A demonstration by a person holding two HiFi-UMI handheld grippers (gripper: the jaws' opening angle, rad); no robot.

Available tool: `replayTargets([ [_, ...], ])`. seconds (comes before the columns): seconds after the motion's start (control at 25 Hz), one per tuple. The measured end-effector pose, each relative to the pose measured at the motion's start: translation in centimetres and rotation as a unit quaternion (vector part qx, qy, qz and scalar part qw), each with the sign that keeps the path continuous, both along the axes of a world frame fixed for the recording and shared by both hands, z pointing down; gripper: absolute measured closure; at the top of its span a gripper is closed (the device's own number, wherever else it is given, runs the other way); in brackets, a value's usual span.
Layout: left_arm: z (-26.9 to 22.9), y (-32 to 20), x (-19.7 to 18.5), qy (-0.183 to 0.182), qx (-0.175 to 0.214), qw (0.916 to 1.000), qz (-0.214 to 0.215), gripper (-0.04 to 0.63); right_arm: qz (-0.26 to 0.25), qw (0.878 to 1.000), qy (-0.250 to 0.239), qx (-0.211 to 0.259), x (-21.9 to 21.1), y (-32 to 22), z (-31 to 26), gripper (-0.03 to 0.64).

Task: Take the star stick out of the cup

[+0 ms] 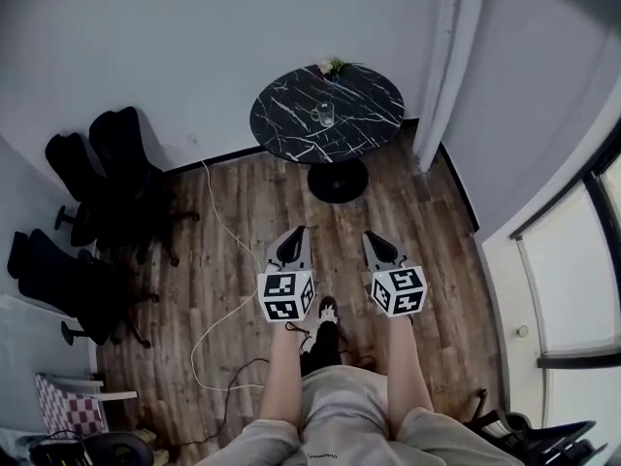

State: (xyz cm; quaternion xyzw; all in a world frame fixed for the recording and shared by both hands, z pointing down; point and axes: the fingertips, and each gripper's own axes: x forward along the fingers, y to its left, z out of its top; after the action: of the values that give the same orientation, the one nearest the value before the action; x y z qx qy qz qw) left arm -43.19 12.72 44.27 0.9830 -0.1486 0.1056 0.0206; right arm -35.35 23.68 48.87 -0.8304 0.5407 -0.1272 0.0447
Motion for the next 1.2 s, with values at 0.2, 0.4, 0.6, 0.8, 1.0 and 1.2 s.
replayTargets([
  [0.2, 2.2, -2.5, -0.8, -0.026, 0.001, 0.9996, -0.013, 0.569, -0.028, 0.999, -0.016, -0.001, 0.0, -2.7, 1.4, 0.575],
  [0.4, 3.4, -6.4, 3.0, -0.019, -0.014, 0.9997, 0.002, 0.569, -0.071, 0.997, 0.010, -0.003, 1.9, -6.3, 1.4, 0.574],
  [0.6, 4.6, -10.4, 9.1, -0.010, -0.038, 0.9991, 0.016, 0.569, -0.103, 0.993, -0.046, 0.028, 5.7, -10.3, 1.1, 0.578],
  [0.8, 4.4, -14.5, 14.7, -0.019, -0.034, 0.9984, 0.040, 0.569, -0.092, 0.992, -0.063, 0.053, 10.3, -13.9, -0.1, 0.583],
  [1.0, 4.7, -18.6, 19.2, -0.018, -0.046, 0.9971, 0.058, 0.569, -0.050, 0.995, -0.042, 0.075, 14.8, -16.1, -0.9, 0.583],
  [1.2, 6.4, -21.4, 22.0, -0.029, -0.068, 0.9935, 0.086, 0.570, 0.004, 0.993, -0.029, 0.113, 19.2, -17.0, -1.4, 0.583],
])
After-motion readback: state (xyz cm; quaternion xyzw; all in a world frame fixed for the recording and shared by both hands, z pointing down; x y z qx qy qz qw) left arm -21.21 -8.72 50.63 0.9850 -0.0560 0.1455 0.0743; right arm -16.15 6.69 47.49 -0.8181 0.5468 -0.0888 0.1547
